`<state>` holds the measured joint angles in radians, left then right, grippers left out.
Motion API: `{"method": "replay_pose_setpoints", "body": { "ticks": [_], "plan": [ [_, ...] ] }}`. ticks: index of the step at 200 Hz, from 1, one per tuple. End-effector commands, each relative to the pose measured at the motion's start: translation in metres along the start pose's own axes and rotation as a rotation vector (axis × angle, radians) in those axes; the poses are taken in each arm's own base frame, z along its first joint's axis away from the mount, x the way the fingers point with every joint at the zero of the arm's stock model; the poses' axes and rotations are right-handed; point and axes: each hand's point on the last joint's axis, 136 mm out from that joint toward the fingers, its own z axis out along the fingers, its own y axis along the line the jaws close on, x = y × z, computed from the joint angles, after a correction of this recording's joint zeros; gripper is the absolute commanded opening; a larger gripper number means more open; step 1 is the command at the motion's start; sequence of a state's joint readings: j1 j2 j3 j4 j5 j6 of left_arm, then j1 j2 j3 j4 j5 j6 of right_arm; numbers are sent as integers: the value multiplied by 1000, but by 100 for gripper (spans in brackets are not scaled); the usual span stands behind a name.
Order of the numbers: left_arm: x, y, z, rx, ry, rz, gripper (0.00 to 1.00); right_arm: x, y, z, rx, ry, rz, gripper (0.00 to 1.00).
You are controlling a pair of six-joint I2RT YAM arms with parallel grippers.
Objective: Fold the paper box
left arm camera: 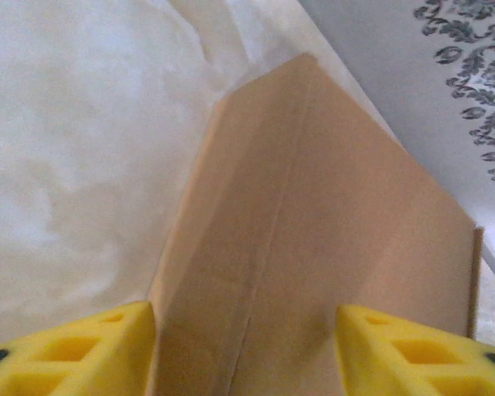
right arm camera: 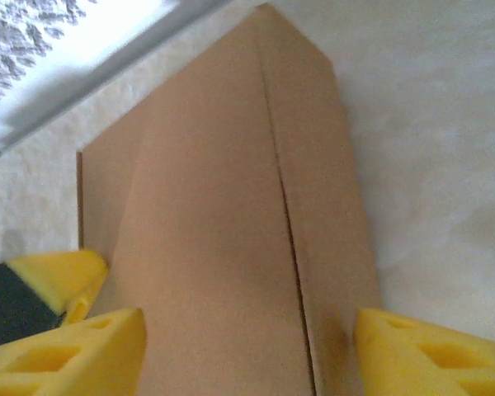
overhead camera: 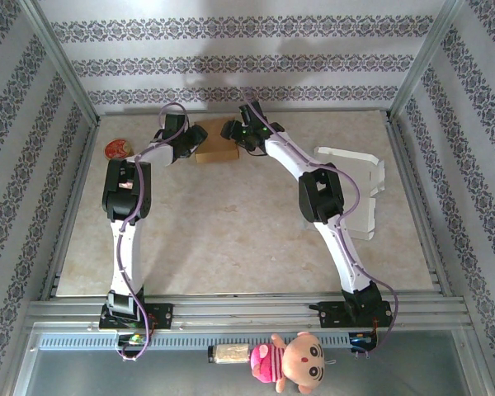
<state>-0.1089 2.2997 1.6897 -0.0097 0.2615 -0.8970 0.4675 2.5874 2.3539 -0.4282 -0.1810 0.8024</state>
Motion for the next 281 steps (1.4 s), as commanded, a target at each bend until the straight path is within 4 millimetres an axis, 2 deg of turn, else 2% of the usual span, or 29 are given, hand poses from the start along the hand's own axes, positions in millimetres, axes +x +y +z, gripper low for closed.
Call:
{"method": "replay_pose_setpoints", "body": {
  "ticks": [1,17,41,63,74,96,111,125,144,167,182,196,213,226,244,257,269,281],
  "plan": [
    [-10,-3,-16,-24,10,100,67,-19,27,-59,-7,-18,-88,77],
    [-22,-9,-34,-31,-22,136,73,-35,21,-92,19,-35,-139,89],
    [-38,-23,-71,-27,-76,183,81,-49,0,-149,97,-40,-233,93],
    [-38,-48,-120,43,-109,209,84,-49,-39,-205,181,-49,-279,95],
    [-31,-64,-146,115,-112,212,84,-48,-69,-232,244,-60,-260,96],
    [8,-92,-192,257,-61,259,85,-50,-141,-279,383,-100,-181,98],
    [50,-116,-222,389,-1,369,87,-54,-191,-300,474,-122,-135,98],
    [94,-127,-245,465,60,497,90,-61,-235,-313,558,-124,-82,98],
    [150,-131,-275,524,146,621,94,-68,-290,-322,677,-85,-26,98],
    [194,-128,-302,587,201,683,98,-69,-339,-321,801,-10,4,98],
    [206,-119,-313,591,212,689,98,-63,-369,-320,873,54,38,98],
    [208,-106,-315,556,207,681,98,-55,-394,-317,920,112,71,98],
    [209,-92,-316,514,206,693,98,-46,-415,-312,926,160,111,98],
    [211,-84,-315,487,210,705,98,-40,-425,-305,895,192,131,94],
    [210,-78,-311,456,209,696,98,-36,-434,-299,874,231,135,83],
    [209,-75,-308,438,209,677,98,-37,-436,-296,848,230,133,66],
    [209,-75,-307,439,210,662,98,-41,-438,-298,848,220,129,45],
    [208,-77,-308,445,205,653,98,-46,-437,-300,852,209,109,32]
  ]
}}
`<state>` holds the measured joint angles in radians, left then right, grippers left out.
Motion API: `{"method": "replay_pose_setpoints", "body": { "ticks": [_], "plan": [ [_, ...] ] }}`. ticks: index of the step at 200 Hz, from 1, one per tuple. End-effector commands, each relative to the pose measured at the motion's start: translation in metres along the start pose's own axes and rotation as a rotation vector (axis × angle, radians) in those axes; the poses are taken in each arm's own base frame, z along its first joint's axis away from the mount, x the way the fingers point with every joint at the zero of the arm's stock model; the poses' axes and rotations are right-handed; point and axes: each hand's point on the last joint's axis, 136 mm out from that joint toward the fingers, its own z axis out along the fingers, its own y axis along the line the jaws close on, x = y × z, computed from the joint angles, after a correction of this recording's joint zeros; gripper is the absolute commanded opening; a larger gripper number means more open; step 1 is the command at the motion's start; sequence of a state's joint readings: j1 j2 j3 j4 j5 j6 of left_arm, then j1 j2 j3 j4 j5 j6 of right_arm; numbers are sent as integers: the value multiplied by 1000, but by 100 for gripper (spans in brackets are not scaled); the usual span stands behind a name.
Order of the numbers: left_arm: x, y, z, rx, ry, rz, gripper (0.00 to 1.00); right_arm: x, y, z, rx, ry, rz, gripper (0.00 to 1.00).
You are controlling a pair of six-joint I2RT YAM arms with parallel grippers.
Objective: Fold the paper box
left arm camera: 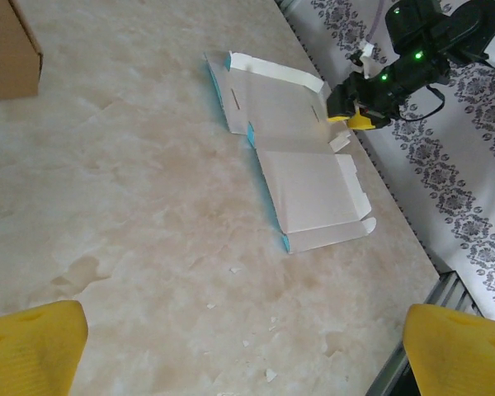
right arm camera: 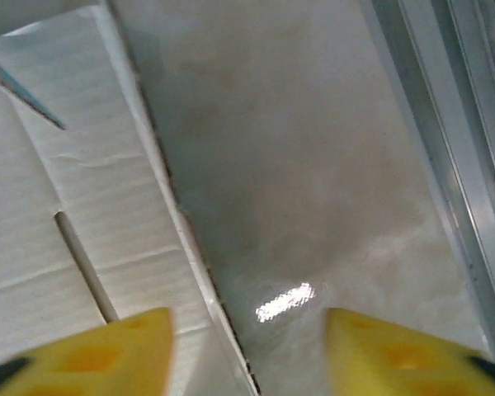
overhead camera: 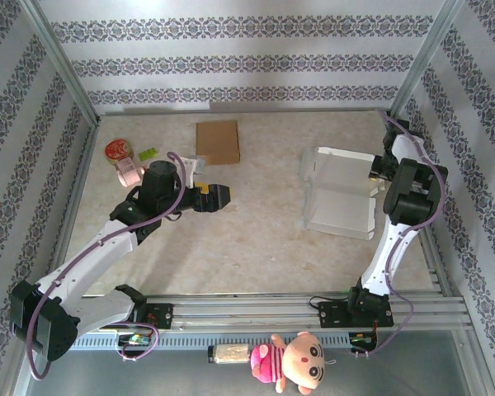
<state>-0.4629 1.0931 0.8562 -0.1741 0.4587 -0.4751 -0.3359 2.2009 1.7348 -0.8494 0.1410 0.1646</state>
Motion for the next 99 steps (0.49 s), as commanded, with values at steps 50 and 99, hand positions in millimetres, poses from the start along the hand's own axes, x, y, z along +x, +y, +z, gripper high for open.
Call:
{"method": "replay_pose_setpoints", "body": {
  "ticks": [50,99],
  "plan": [
    [-24,-1,-7,-72,-20,-3,98,-16,37,-93,-72,-216,-172,0],
    [-32,13,21,-199,139,57,96,53,103,-210,-210,-482,-318,0]
  ]
}}
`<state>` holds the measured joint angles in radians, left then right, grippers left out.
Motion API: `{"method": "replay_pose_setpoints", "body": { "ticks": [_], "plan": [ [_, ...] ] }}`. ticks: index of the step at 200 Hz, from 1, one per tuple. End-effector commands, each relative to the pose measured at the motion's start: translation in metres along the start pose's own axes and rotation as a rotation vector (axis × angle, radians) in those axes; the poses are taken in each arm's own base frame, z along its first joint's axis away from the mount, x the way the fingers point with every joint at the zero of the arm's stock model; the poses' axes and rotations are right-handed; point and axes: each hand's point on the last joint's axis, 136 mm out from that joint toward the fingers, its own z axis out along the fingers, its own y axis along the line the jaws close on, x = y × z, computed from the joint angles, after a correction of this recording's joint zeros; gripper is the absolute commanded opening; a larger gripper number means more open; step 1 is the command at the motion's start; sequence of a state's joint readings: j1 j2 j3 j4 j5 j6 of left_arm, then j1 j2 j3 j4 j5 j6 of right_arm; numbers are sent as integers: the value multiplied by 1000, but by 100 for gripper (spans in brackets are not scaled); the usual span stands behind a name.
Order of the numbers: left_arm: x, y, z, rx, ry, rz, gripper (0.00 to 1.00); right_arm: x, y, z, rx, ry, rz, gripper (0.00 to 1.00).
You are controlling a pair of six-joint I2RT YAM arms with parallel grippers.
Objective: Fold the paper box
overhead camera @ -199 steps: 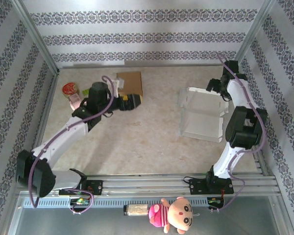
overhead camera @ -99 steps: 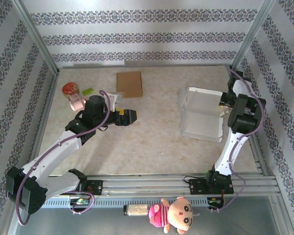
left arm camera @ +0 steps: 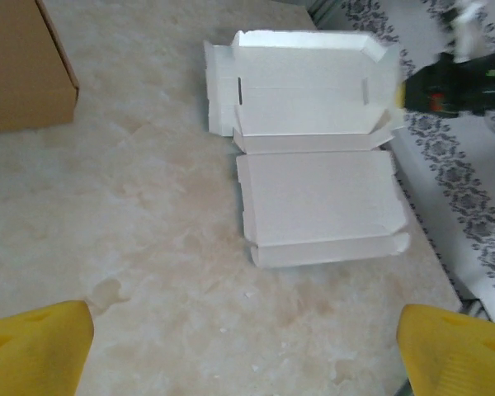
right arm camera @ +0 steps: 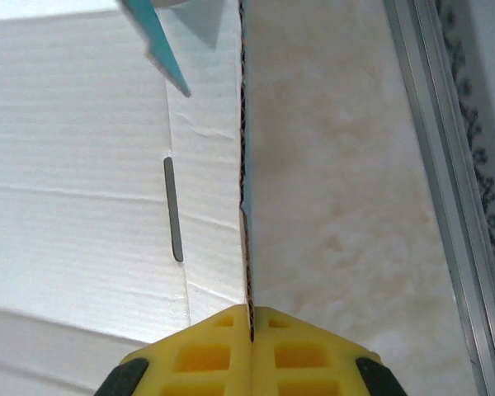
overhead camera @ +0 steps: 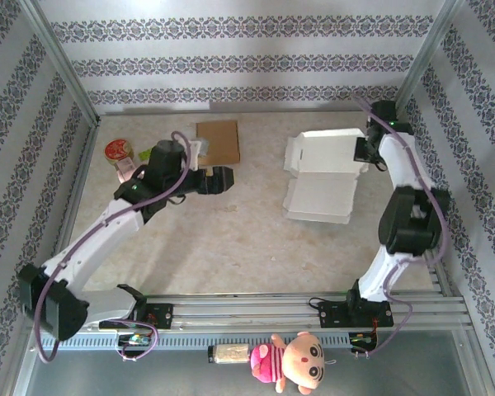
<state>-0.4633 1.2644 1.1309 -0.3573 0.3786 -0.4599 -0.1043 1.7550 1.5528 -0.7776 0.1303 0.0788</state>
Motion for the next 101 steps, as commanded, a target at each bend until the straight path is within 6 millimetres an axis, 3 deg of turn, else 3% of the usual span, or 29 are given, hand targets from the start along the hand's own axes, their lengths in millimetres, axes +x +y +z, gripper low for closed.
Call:
{"method": "replay_pose_setpoints", "body": {
  "ticks": [1,30,59,101],
  "plan": [
    [10,12,11,-96,102,76,96,5,37,-61,-75,-149,-58,0],
    [-7,16,26,-101,102,71,98,30,83,-116,-222,-316,-111,0],
    [2,28,50,-62,184,156,99,45,115,-165,-391,-411,-179,0],
    [-1,69,64,-76,161,174,99,62,144,-200,-538,-447,-238,0]
  ]
}}
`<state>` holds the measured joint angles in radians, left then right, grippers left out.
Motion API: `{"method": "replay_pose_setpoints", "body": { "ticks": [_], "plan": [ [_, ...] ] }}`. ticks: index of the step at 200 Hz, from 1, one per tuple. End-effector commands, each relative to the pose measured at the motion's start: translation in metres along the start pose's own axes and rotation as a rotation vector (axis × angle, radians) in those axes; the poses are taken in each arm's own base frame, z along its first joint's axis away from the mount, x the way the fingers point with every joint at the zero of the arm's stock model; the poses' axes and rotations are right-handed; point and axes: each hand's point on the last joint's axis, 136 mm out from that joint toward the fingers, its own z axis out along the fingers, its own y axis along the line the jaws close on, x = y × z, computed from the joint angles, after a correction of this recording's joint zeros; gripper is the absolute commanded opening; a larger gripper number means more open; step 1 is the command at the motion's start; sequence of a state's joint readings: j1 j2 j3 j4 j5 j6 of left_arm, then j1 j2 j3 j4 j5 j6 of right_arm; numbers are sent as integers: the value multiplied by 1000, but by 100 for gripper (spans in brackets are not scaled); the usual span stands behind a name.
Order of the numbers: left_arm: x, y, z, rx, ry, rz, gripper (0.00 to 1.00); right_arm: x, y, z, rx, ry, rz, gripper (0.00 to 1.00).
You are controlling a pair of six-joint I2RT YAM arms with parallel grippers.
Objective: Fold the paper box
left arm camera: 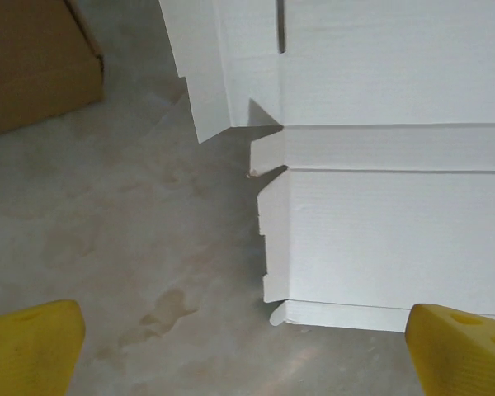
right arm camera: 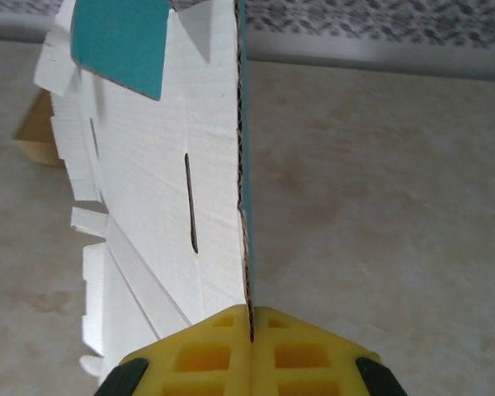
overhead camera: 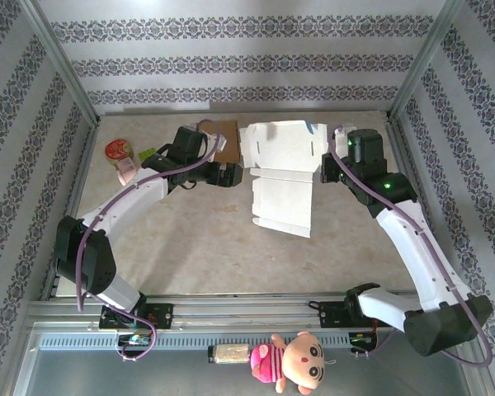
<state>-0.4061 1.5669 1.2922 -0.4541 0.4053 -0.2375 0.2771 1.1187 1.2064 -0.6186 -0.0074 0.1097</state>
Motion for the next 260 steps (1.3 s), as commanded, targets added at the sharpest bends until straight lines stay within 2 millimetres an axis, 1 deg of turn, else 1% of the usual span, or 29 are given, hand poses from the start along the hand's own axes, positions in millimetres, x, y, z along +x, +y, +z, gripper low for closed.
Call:
{"method": "replay_pose_setpoints", "body": {
  "ticks": [1,20,29,41,49,56,75,89,102,109,115,126,136,148,170,187,207,231,245,260],
  "plan": [
    [-8,21,0,2,-40,63,99,-5,26,-8,-104,-38,5,0],
    [-17,48,0,-44,-78,70,99,-6,43,-15,-158,-48,-17,0],
    [-23,54,1,-29,-112,77,99,-7,52,-17,-193,-52,-37,0],
    [-33,58,1,31,-167,66,99,-6,62,-21,-229,-50,-55,0],
    [-39,55,2,97,-207,66,100,-6,68,-25,-254,-52,-66,0],
    [-43,48,4,175,-238,79,99,-7,72,-27,-264,-56,-71,0],
    [-54,35,13,309,-303,111,96,-11,76,-35,-276,-82,-68,0],
    [-64,38,23,329,-330,96,95,-13,77,-41,-282,-93,-57,0],
    [-71,47,33,325,-336,57,91,-15,79,-46,-294,-103,-49,0],
    [-74,47,35,347,-341,43,89,-17,80,-48,-303,-109,-51,0],
    [-75,46,36,373,-343,31,85,-17,80,-48,-302,-112,-50,0],
    [-76,39,34,426,-355,22,70,-19,79,-47,-293,-111,-46,0],
    [-75,31,28,474,-368,19,58,-20,78,-46,-287,-102,-52,0],
    [-71,26,20,498,-403,21,47,-20,76,-43,-272,-93,-54,0],
    [-66,19,8,526,-435,34,40,-20,76,-43,-271,-98,-54,0],
    [-62,15,4,535,-433,46,33,-18,75,-45,-268,-101,-53,0],
    [-60,19,5,489,-421,63,16,-15,71,-45,-253,-114,-46,0],
    [-61,18,-1,458,-419,91,0,-6,67,-39,-234,-102,-49,0],
    [-61,19,-5,426,-417,118,0,0,63,-36,-221,-86,-51,2],
    [-60,21,-9,366,-404,161,0,3,57,-33,-197,-74,-50,10]
  ]
}}
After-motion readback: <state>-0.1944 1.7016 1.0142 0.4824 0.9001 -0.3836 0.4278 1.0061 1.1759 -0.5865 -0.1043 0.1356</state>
